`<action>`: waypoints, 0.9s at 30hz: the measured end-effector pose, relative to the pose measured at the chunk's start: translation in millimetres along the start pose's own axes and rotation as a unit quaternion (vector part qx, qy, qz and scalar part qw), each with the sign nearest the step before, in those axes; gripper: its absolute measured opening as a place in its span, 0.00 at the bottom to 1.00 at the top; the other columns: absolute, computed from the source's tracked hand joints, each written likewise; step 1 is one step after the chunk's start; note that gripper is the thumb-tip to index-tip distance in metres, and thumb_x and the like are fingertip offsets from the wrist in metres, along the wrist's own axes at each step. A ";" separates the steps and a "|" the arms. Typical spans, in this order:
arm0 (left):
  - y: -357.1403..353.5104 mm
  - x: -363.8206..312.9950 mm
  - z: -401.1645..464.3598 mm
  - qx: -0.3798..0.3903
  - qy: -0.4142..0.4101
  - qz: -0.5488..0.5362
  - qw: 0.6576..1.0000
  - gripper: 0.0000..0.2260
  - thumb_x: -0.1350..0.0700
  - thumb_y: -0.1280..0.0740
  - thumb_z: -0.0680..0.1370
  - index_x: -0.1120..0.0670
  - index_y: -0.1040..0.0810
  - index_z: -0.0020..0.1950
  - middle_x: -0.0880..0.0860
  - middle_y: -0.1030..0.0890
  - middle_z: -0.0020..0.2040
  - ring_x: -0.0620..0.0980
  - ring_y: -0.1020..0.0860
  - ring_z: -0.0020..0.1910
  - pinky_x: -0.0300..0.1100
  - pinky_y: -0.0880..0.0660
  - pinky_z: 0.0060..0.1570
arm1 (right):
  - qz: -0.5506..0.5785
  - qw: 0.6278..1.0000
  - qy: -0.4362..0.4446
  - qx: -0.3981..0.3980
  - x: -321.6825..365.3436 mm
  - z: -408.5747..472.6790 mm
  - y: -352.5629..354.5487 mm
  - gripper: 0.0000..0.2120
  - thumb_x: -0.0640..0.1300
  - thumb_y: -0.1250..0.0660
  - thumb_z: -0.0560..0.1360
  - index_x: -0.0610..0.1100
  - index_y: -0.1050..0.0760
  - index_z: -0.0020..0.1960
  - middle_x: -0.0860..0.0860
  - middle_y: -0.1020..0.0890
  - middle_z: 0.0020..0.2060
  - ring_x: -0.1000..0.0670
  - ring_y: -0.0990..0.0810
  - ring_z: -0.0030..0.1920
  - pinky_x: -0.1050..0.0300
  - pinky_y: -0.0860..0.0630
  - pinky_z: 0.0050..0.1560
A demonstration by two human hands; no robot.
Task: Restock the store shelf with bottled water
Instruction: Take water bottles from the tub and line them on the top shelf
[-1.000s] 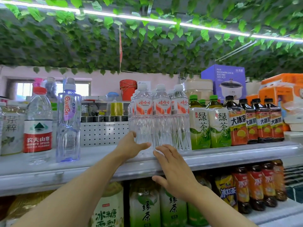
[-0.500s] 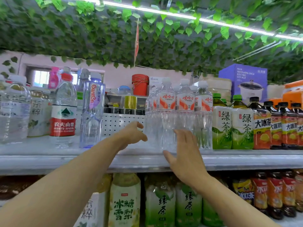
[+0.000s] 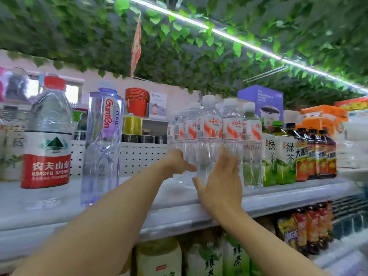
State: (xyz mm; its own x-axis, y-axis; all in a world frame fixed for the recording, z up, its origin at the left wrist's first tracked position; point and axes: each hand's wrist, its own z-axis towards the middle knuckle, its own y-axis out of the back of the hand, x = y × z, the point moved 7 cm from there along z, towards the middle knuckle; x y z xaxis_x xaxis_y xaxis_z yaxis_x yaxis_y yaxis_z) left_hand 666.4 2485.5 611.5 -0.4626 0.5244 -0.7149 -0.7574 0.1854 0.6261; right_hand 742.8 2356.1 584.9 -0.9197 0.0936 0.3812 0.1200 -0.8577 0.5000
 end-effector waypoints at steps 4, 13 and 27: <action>-3.9 3.1 3.5 0.001 -0.012 -0.003 1.000 0.13 0.54 0.29 0.74 0.57 0.28 0.53 0.55 0.25 0.48 0.52 0.24 0.46 0.46 0.25 0.48 | 0.007 1.000 -0.007 -0.004 1.6 0.6 -3.6 0.46 0.51 0.32 0.73 0.47 0.63 0.75 0.42 0.46 0.71 0.41 0.41 0.71 0.48 0.34 0.66; -2.3 4.5 7.4 -0.023 -0.013 0.008 1.000 0.15 0.54 0.28 0.73 0.60 0.26 0.54 0.56 0.22 0.49 0.54 0.22 0.47 0.46 0.22 0.48 | 0.002 1.000 0.008 0.005 3.7 2.9 -4.3 0.46 0.49 0.32 0.73 0.49 0.65 0.73 0.43 0.45 0.68 0.42 0.40 0.67 0.51 0.31 0.60; 16.4 11.4 16.7 0.025 0.065 0.036 0.997 0.18 0.68 0.35 0.76 0.63 0.30 0.65 0.59 0.26 0.65 0.56 0.25 0.61 0.47 0.24 0.54 | -0.016 1.000 0.017 -0.006 -0.9 3.3 -2.1 0.45 0.56 0.34 0.74 0.48 0.64 0.74 0.44 0.46 0.70 0.43 0.42 0.70 0.51 0.36 0.67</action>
State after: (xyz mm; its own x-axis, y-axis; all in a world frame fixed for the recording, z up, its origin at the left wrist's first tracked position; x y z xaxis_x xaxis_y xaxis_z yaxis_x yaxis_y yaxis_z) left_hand 656.5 2508.4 618.8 -0.5734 0.4270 -0.6992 -0.6975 0.1932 0.6900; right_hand 744.5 2359.4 586.0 -0.9350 0.1048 0.3387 0.0854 -0.8606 0.5020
